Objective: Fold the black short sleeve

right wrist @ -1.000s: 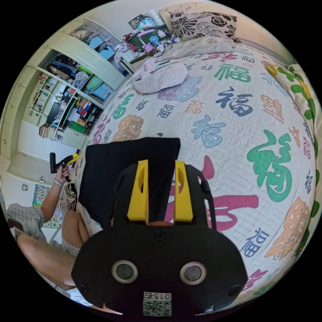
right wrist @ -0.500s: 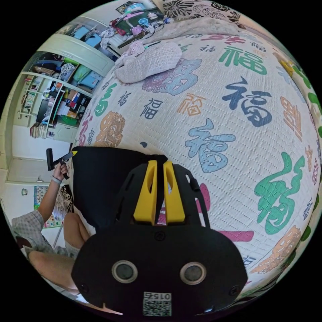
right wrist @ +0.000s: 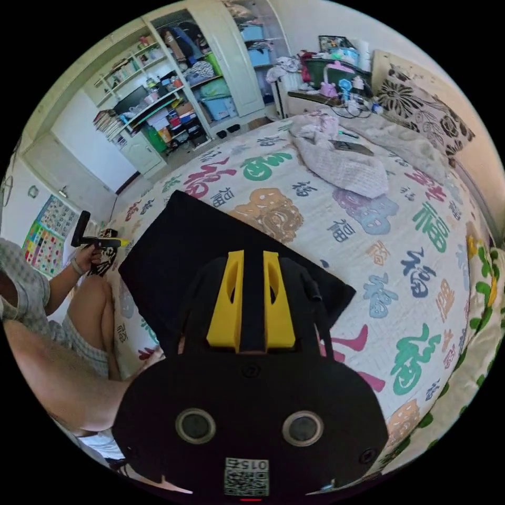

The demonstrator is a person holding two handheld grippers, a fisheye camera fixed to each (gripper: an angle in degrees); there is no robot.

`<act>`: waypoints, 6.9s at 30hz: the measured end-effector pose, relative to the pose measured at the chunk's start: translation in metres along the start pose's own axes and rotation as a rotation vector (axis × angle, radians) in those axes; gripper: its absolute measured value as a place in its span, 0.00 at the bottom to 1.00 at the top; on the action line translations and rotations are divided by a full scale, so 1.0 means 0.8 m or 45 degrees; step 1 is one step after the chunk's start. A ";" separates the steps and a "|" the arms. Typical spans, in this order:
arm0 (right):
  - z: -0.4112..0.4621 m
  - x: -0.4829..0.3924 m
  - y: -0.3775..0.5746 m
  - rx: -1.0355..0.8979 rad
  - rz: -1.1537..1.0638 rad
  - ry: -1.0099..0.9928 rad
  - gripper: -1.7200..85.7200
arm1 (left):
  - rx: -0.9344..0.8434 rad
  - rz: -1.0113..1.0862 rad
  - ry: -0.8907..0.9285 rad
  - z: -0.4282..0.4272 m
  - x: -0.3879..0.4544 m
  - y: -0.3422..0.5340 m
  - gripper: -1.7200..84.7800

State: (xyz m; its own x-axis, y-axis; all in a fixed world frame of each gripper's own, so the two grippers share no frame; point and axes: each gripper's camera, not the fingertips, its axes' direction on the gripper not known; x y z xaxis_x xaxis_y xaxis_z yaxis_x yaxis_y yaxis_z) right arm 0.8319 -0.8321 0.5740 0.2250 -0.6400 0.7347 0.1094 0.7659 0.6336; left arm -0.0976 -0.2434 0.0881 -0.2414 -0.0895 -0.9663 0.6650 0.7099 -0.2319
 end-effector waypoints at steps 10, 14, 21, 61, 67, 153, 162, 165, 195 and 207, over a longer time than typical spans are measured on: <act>0.181 -0.185 -0.254 -0.286 -0.402 -0.196 0.12 | -0.087 -0.061 -0.096 0.026 0.009 0.075 0.15; 0.249 -0.233 -0.337 -0.436 -0.430 -0.066 0.14 | -0.097 -0.057 -0.065 0.037 0.012 0.086 0.14; 0.357 -0.285 -0.397 -0.892 -0.571 0.163 0.12 | -0.126 -0.180 0.116 0.063 -0.001 0.107 0.07; 0.103 0.192 -0.066 -0.226 0.235 -0.251 0.02 | -0.406 1.151 0.606 0.420 0.570 0.123 0.02; 0.097 0.240 -0.013 -0.146 0.281 -0.215 0.07 | -0.605 1.243 0.373 0.504 0.619 0.117 0.12; 0.054 0.262 0.370 -0.244 -0.317 -0.294 0.06 | -0.097 1.596 0.158 0.416 0.396 -0.151 0.08; 0.017 0.266 0.380 -0.021 0.119 -0.362 0.14 | -0.073 1.126 0.385 0.347 0.375 -0.149 0.13; 0.049 0.258 0.358 -0.077 0.170 -0.415 0.13 | -0.105 1.053 0.290 0.363 0.386 -0.148 0.14; 0.185 0.140 0.228 -0.061 0.048 -0.676 0.01 | -0.274 0.846 0.615 0.279 0.305 -0.127 0.08; 0.213 0.170 0.243 0.103 0.485 -0.846 0.11 | -0.249 0.506 0.762 0.163 0.123 -0.125 0.14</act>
State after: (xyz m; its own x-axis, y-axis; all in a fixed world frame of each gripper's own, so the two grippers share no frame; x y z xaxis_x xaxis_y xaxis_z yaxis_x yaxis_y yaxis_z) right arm 0.7192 -0.7810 0.8384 -0.3989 -0.2555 0.8807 0.0643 0.9503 0.3048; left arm -0.0958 -0.4139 0.0013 -0.3895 0.5559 -0.7344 0.6582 0.7257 0.2003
